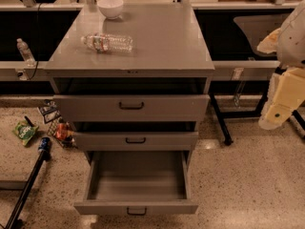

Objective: Place water bottle into bottom drawer

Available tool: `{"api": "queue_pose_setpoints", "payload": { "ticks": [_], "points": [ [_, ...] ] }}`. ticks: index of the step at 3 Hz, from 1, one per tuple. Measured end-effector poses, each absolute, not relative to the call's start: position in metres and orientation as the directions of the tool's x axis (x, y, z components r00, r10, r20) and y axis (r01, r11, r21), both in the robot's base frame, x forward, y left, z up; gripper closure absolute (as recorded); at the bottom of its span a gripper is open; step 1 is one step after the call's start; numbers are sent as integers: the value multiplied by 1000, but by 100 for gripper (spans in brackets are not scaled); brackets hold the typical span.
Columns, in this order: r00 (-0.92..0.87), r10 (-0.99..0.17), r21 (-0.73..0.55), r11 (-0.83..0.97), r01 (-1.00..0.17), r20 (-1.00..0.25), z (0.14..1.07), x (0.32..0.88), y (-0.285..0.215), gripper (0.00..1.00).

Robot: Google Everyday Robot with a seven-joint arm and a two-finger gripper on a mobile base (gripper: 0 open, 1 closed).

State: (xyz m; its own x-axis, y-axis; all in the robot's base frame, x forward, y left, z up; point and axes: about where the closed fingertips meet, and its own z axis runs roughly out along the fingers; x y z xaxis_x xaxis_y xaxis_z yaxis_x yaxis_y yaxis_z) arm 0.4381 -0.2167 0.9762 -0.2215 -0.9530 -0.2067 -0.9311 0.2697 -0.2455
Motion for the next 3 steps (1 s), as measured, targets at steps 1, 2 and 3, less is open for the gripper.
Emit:
{"api": "queue_pose_setpoints", "payload": {
  "ticks": [1,2,3],
  "points": [
    [-218,-952,-251,270,-930,-215,978,440,-215,0],
    [-165,-938,-252,246,-936,-305,975,469,-188,0],
    [-75,-901,-257,201,-945,-428,971,510,-146,0]
  ]
}}
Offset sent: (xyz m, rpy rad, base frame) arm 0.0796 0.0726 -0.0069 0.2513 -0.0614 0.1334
